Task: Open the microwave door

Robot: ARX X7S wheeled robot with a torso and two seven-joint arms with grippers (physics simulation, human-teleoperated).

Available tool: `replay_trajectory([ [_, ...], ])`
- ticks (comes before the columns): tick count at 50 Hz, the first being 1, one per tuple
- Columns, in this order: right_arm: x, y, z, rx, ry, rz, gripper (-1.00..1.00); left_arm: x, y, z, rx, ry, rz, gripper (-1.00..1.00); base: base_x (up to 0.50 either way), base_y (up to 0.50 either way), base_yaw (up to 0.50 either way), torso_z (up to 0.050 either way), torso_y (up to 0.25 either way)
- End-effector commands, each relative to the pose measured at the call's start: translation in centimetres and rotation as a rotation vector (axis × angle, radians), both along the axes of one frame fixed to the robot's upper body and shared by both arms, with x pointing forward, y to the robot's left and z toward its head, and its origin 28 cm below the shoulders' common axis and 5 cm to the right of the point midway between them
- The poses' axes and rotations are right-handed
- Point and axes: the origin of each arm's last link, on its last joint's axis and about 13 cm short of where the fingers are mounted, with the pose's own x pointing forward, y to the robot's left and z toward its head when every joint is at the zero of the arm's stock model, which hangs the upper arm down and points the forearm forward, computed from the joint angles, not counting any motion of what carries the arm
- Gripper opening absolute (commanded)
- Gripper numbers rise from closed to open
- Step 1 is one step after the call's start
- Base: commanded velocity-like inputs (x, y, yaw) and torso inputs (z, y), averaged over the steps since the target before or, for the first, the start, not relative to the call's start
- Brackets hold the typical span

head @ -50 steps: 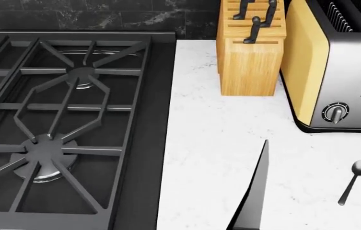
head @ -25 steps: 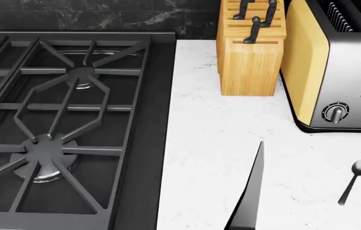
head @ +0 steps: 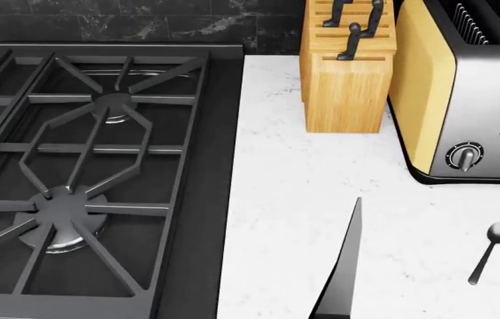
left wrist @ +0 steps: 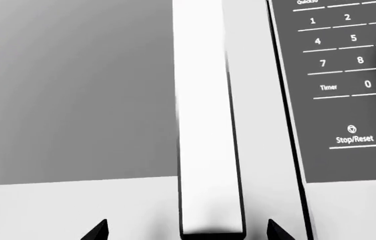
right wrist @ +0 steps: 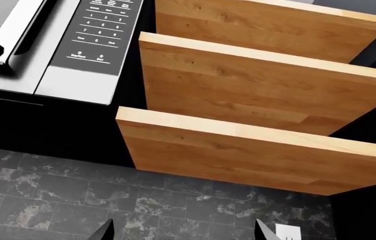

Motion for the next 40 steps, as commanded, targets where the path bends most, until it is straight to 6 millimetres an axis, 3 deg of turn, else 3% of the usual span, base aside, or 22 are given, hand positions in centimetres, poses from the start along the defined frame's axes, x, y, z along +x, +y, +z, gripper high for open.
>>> replay_trajectory([
  [1, 0.0, 0.0, -0.1, -0.001, 0.002, 0.0, 1.0, 0.6, 0.3, -0.5, -0.008, 0.022, 0.013, 1.0, 0.0, 0.0, 0.0, 0.0, 0.0],
  [15, 0.1, 0.0, -0.2, -0.002, 0.007, 0.0, 1.0, 0.5, 0.0, -0.5, 0.024, 0.029, -0.032, 1.0, 0.0, 0.0, 0.0, 0.0, 0.0],
  [40, 0.6, -0.2, -0.4, 0.003, 0.022, -0.01, 1.0, 1.8, -0.3, 2.5, 0.058, -0.005, -0.015, 1.0, 0.0, 0.0, 0.0, 0.0, 0.0],
])
